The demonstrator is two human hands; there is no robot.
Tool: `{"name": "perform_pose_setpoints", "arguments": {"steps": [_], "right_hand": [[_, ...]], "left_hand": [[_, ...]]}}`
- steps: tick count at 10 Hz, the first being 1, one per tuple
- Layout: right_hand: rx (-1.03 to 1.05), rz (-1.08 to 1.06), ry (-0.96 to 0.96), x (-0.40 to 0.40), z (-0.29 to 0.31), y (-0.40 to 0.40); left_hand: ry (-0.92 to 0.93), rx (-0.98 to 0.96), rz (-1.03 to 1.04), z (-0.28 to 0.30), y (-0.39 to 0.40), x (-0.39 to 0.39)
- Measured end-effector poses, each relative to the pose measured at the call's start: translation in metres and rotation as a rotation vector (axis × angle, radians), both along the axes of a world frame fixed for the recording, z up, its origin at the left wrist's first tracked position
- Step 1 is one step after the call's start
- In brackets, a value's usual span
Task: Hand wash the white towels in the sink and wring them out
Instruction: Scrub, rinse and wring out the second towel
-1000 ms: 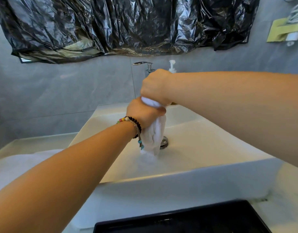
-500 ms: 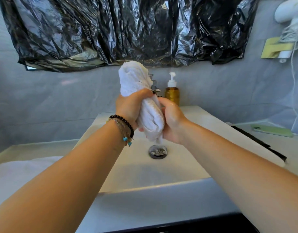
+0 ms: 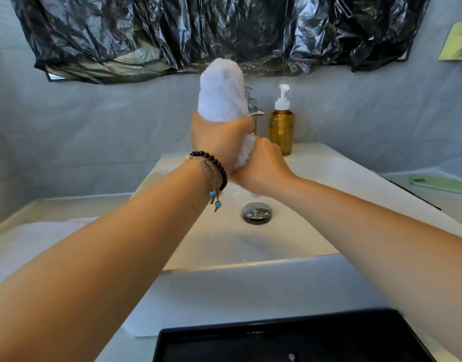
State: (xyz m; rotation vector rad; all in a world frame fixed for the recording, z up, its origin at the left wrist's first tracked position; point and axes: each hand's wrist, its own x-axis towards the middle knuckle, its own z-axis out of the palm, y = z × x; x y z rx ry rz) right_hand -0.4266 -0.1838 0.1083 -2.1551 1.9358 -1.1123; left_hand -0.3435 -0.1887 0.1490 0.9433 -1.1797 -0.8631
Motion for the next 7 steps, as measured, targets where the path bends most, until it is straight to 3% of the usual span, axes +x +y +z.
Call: {"name": "perform_pose_setpoints", "arguments": {"steps": [1, 2, 3, 5, 7], "right_hand": [[0.14, 0.124, -0.382, 0.003, 0.007, 0.007], [0.233, 0.226, -0.531, 0.002, 0.011, 0.006], [0.368, 0.326, -0.563, 0.003, 0.013, 0.007], [0.48, 0.364, -0.345, 0.013, 0.002, -0.007], [0.602, 0.485, -0.364, 0.012, -0.003, -0.01]], "left_hand": [[-0.157, -0.118, -0.042, 0.012, -0.001, 0.001], [-0.266, -0.173, -0.073, 0.015, -0.007, 0.004], [-0.28, -0.206, -0.123, 0.011, -0.012, 0.007], [-0.274, -0.142, -0.131, -0.008, -0.024, 0.018], [-0.224, -0.059, -0.151, -0.017, -0.03, 0.024]]}}
